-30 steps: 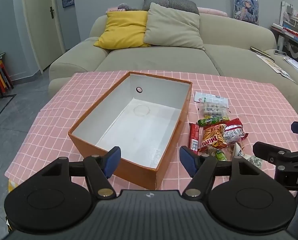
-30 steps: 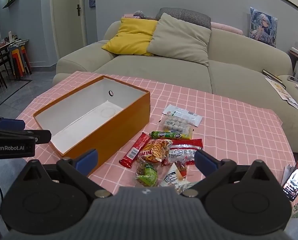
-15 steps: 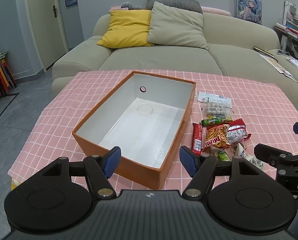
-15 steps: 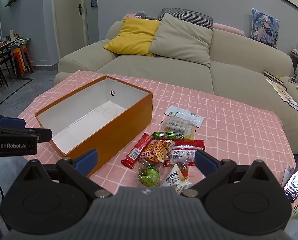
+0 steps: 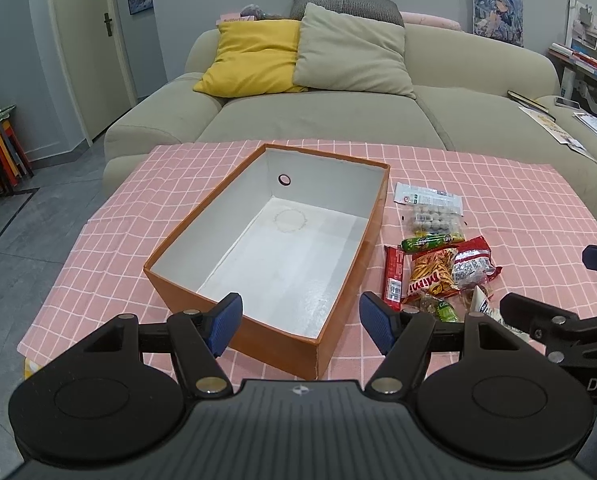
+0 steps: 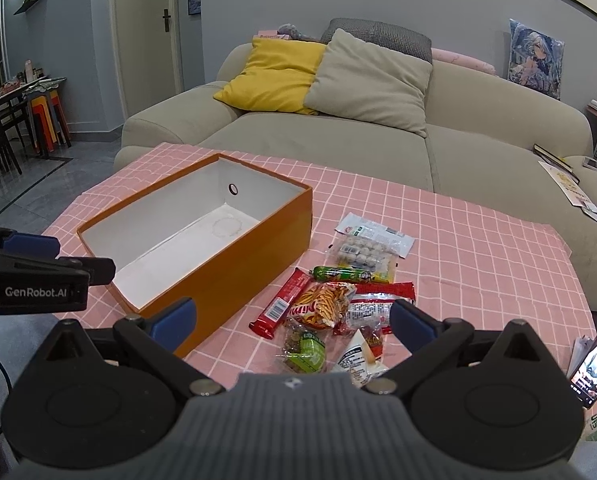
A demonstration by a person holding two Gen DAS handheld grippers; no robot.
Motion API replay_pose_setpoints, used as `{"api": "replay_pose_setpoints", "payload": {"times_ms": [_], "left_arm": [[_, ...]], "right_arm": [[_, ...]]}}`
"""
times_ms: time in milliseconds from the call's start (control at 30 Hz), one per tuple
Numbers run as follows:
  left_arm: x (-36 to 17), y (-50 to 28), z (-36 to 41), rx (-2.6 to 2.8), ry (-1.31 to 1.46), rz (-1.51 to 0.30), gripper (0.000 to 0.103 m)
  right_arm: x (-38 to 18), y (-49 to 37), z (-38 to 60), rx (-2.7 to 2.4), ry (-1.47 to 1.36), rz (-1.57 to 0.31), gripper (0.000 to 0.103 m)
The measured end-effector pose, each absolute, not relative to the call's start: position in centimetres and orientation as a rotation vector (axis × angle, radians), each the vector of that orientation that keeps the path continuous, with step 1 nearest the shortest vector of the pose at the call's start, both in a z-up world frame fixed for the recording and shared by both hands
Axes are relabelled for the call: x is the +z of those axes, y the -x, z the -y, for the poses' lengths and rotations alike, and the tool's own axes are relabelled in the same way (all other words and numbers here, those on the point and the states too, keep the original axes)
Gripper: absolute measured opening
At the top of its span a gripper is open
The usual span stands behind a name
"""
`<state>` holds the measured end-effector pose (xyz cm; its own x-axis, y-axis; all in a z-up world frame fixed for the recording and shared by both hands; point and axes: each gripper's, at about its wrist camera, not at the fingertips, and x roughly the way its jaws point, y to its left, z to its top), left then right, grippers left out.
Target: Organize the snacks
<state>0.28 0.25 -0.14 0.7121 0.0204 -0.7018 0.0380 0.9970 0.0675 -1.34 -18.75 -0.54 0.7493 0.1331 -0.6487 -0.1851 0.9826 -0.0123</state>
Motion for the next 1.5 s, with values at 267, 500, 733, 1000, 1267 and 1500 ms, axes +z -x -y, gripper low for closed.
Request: {"api": "replay_pose_setpoints", "payload": {"times_ms": [267, 500, 733, 1000, 1267, 1500], "left_arm": [[-0.07, -0.21, -0.07, -0.009, -0.082, -0.780, 0.078], [0.15, -0.15, 0.17, -0.009, -0.085, -0.775, 0.078], [0.33, -0.08, 0.20, -0.007, -0.087, -0.779, 0.078], [0.36, -0.05, 0.08, -0.007, -0.085, -0.779, 0.078], [0.24, 0.02, 0.12, -0.011, -0.088, -0.785, 0.078], [0.34, 0.04, 0.26, -0.014, -0.088, -0.785, 0.078]], "right_arm": [[-0.63, 1.29, 18.65, 0.169, 0.084, -0.706, 0.099], [-0.57, 1.39, 18.55, 0.167, 0.085, -0.708, 0.099], [-0.73, 1.28, 18.48, 0.164, 0.089, -0.720, 0.099], [-0.76, 1.23, 18.45, 0.159, 0.092, -0.728, 0.099], [-0.90, 1.15, 18.48, 0.153, 0.091, -0.742, 0.099], [-0.79, 1.17, 18.46, 0.152, 0.094, -0.740, 0.099]]}}
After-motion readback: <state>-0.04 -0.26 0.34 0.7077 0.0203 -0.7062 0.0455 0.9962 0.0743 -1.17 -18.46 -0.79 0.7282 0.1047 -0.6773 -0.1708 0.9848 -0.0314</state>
